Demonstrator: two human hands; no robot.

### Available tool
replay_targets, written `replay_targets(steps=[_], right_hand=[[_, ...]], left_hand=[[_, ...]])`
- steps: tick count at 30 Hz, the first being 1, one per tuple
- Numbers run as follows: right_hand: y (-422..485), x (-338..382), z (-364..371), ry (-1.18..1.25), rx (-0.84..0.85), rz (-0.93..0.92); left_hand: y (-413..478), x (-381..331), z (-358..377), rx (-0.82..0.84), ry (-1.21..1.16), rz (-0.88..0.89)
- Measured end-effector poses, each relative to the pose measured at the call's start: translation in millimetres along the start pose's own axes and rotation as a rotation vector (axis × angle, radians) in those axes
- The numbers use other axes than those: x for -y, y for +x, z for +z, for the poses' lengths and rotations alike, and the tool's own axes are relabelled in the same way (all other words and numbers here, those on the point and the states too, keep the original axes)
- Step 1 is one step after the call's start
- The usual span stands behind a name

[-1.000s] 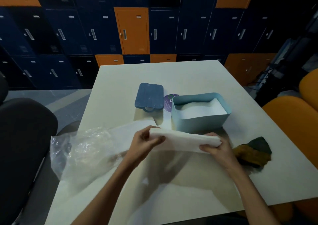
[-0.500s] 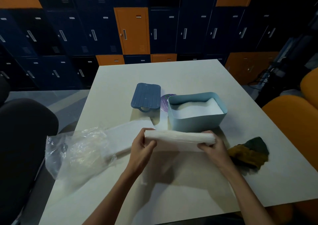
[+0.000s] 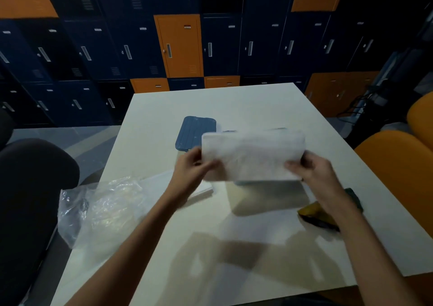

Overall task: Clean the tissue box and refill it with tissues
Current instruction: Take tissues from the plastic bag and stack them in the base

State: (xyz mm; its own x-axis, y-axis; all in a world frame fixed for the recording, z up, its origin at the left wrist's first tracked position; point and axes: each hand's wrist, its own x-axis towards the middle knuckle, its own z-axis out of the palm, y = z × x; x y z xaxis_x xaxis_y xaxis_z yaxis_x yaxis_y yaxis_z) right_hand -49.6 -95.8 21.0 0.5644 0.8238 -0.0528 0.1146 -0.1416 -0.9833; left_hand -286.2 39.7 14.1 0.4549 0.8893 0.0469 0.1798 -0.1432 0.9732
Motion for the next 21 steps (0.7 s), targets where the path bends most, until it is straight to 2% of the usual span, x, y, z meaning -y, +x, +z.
replay_targets(steps=[5, 10, 13, 21], right_hand=[[71, 24, -29, -0.249, -0.09, 0.073], [102, 23, -28, -0.705, -0.087, 0.166], [105, 17, -24, -0.842, -0.047, 0.164], [100, 18, -9, -1.125, 0.028, 0.099]], left_hand=[[68, -34, 36, 0.032, 0.209, -0.095], [89, -35, 63, 0.133, 0.67, -0.187], [82, -38, 71, 0.142, 0.848, -0.177], [72, -33, 82, 0.121, 1.148, -0.064]])
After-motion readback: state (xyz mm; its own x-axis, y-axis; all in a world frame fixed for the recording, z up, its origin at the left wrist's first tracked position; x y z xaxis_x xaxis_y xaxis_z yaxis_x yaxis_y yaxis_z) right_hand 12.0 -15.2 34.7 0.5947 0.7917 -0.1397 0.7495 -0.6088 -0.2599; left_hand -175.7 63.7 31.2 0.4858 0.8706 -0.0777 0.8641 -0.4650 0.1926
